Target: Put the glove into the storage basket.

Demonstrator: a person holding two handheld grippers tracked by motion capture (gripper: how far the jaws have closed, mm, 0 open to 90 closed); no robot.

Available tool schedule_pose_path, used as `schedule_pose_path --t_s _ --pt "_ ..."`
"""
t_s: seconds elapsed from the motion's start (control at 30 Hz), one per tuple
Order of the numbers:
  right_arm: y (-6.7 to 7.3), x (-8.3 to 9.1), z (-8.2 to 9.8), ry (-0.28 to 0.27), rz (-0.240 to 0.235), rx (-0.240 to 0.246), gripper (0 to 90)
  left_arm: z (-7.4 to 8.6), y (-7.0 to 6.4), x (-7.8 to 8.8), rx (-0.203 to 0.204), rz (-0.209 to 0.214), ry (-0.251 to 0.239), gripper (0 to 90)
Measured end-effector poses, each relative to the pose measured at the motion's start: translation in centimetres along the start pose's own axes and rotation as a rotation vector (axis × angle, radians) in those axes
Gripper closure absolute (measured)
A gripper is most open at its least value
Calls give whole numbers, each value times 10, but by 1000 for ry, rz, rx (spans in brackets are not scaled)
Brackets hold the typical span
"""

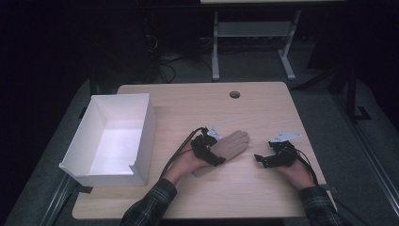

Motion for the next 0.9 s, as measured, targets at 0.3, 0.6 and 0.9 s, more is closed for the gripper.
schedule_pose_path --t_s 0.3,0.6,0.9 --pt "0 0 0 0 0 0 133 -3 -9 5 1 101 -19 631" --pt "0 0 0 -1 0 1 133 -6 -6 15 51 123 -33 684" --pt "0 0 0 -1 1 -2 133 -13 -1 43 107 85 -67 684"
Point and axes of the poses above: each handheld gripper's, and its own axes: x roughly backward along the jaws, z roughly out of its underside, y roughly to its left, the point moved 3 cm from there along -x, roughly forward along the jaws, and after that the axes turned 12 degrees about -x, right-handed, at the moved point
